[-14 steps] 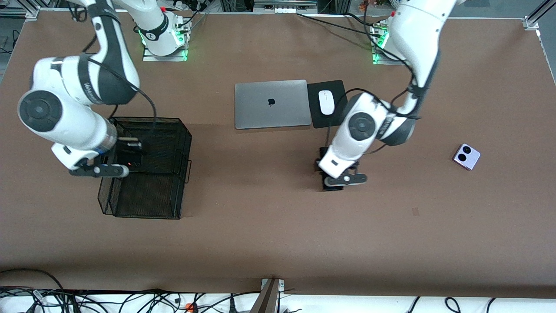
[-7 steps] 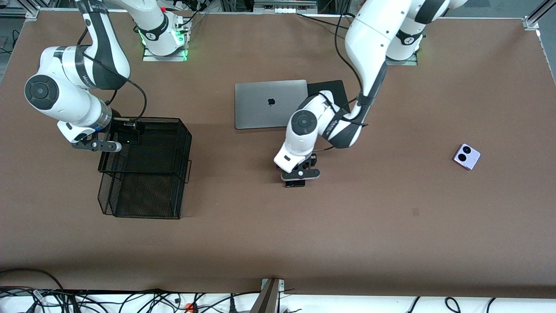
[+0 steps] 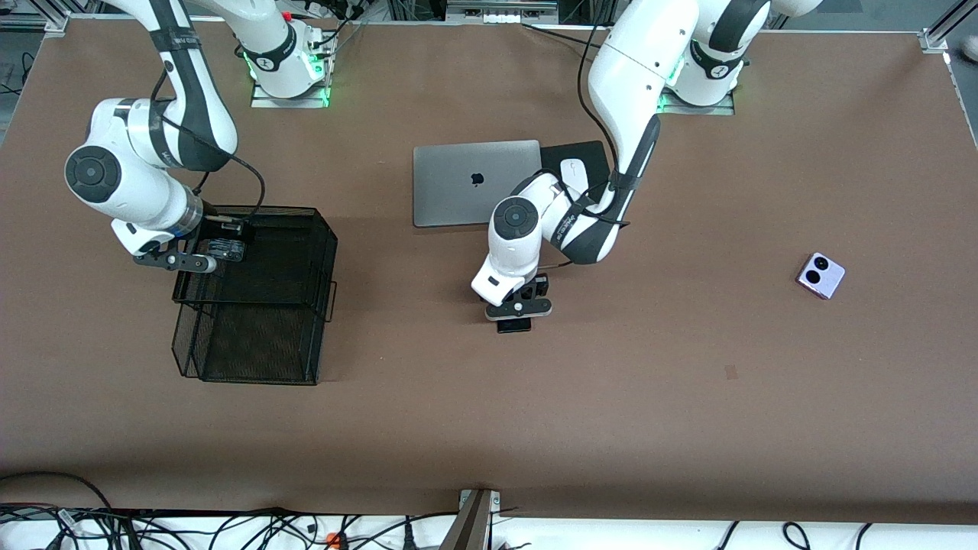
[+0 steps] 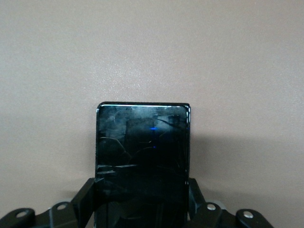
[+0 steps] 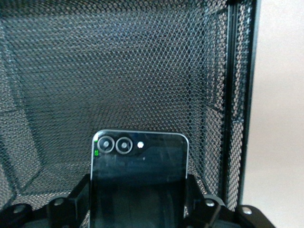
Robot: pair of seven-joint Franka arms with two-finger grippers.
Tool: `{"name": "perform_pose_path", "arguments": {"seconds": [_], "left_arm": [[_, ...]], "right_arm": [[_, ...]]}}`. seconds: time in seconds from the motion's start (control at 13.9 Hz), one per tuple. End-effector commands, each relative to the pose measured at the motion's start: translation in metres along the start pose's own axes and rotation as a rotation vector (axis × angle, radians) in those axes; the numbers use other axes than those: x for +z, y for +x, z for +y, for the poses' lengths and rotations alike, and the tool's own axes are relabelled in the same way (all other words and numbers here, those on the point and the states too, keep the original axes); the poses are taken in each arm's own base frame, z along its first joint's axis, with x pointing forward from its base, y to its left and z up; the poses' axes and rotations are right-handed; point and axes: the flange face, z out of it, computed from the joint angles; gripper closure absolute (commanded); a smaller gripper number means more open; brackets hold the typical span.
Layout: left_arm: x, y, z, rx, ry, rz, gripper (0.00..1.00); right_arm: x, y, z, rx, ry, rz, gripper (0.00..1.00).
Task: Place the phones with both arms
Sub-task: 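Place the flip in the organizer with the right gripper while the left gripper moves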
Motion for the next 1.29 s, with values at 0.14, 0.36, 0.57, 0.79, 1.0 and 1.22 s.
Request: {"name": "perform_pose_path", "arguments": {"seconds": [0.14, 0.36, 0.57, 0.79, 1.0, 1.22], "left_arm": [[-0.022, 0.016, 0.007, -0.02, -0.008, 0.022, 0.0], [-0.052, 0.038, -0.016, -0.024, 0.064, -0.046, 0.0], [-0.069, 0.053, -0.055, 0.029, 0.095, -0.101, 0.0], [-0.075, 0.069, -0.107, 0.086, 0.114, -0.146, 0.0], [-0.092, 0.086, -0.185, 0.173, 0.105, -0.193, 0.0], [-0.105, 0.1, -0.274, 0.24, 0.145, -0.211, 0.0]], "right_arm": [[0.001, 0.002, 0.006, 0.014, 0.007, 0.0, 0.1], [-0.022, 0.01, 0.004, 0.013, 0.013, 0.007, 0.01], [-0.074, 0.024, -0.006, 0.0, 0.012, -0.016, 0.01], [-0.121, 0.031, -0.051, -0.053, 0.01, 0.016, 0.01], [-0.136, 0.045, -0.133, -0.084, 0.042, 0.064, 0.01], [-0.12, 0.051, -0.261, -0.064, 0.021, 0.107, 0.01]]}}
